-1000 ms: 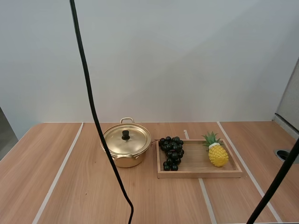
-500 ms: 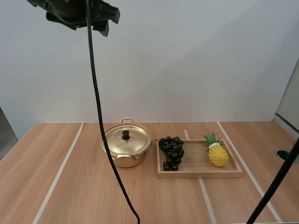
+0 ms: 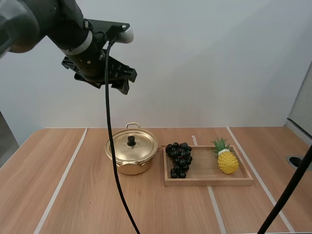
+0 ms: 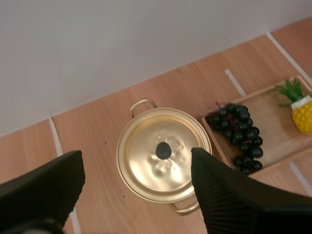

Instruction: Open the pot, put the grape inside, and close it

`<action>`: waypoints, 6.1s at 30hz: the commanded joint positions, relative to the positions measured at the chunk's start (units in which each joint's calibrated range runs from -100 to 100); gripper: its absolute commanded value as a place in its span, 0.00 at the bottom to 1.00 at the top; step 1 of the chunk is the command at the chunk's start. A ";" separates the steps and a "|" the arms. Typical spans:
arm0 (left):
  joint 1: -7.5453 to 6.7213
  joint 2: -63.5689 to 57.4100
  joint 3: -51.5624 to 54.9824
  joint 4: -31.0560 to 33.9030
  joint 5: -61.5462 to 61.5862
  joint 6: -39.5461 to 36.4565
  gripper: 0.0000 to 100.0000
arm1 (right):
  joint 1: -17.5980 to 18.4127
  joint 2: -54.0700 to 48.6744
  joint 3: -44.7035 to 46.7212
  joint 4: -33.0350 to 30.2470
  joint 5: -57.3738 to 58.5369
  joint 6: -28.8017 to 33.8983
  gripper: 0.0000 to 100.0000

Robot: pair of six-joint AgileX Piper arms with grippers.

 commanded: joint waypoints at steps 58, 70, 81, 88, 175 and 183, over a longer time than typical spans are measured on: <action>-0.13 20.38 24.81 -14.27 -36.48 14.34 1.00 | 0.03 0.44 36.02 7.36 0.00 -3.13 1.00; -0.13 21.25 26.13 -14.30 -52.26 14.83 1.00 | 0.03 0.44 35.93 7.36 0.00 -3.43 1.00; -0.13 21.48 26.13 -21.96 -50.86 22.54 1.00 | 0.03 0.44 35.93 7.36 0.00 -3.43 1.00; -0.13 24.02 26.13 -22.10 -49.19 22.89 1.00 | 0.03 0.44 35.93 7.36 0.00 -3.43 1.00; 4.42 -16.17 -43.84 -3.70 -68.13 -6.25 0.00 | 0.03 0.43 49.55 10.84 0.00 -10.85 1.00; 4.42 -14.91 -56.74 -3.70 -68.13 -6.25 0.00 | 0.03 1.56 56.20 11.06 0.00 -10.85 1.00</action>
